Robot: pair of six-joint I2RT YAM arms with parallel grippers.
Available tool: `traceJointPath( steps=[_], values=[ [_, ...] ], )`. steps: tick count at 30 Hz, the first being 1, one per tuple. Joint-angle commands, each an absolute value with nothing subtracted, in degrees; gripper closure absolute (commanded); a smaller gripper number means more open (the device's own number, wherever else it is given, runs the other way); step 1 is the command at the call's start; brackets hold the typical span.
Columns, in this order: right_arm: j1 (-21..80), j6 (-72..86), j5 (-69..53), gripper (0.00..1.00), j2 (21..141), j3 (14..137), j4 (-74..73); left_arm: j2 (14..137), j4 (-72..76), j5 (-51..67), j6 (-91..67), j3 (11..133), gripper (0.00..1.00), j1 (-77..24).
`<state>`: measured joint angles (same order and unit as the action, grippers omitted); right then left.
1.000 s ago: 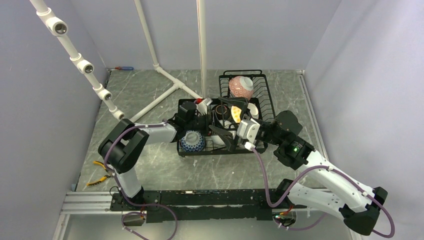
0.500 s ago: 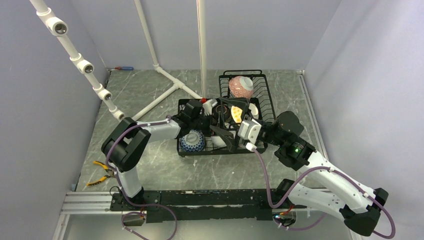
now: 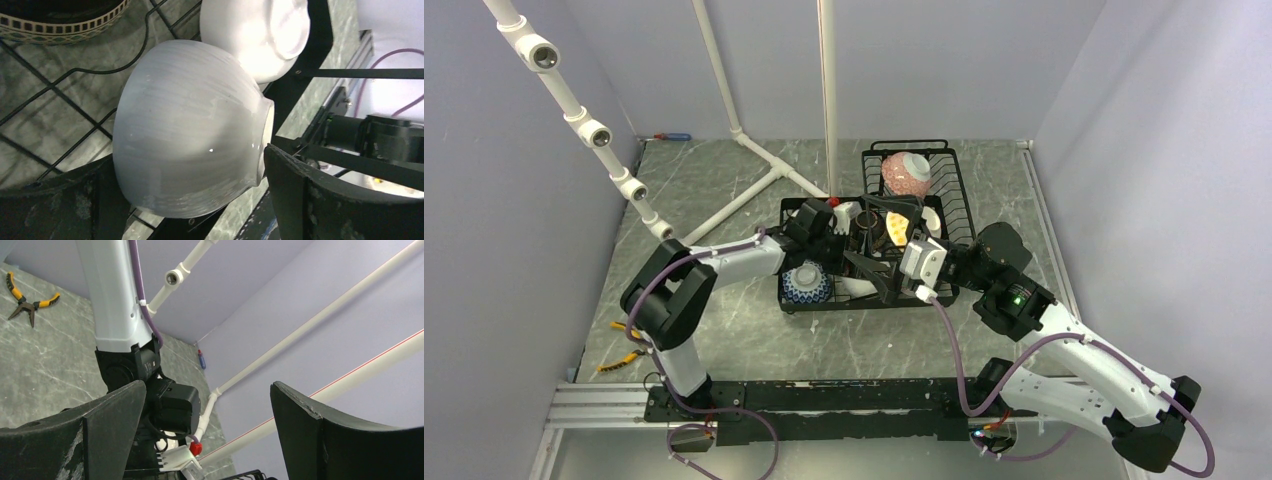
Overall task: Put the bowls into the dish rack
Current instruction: Turn the bowl upside down on the dish rack.
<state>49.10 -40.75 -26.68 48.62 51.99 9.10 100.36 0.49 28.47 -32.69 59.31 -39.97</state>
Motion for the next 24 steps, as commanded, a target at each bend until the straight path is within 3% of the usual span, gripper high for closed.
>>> traceJointPath(
  steps=[1,17,24],
  values=[
    [49.00,-40.53,-27.18,0.00,47.94,52.10,9.89,96.42,-6.05,23.88,-25.85,62.74,0.05,-40.87],
    [48.96,-40.71,-27.83,0.00,48.67,52.99,9.36,85.20,-15.49,6.13,-16.42,63.46,0.05,-42.45],
    [49.01,-38.26,-28.07,0.00,50.27,54.65,8.76,81.22,-17.79,6.39,-15.16,65.14,0.05,-40.16]
  ],
)
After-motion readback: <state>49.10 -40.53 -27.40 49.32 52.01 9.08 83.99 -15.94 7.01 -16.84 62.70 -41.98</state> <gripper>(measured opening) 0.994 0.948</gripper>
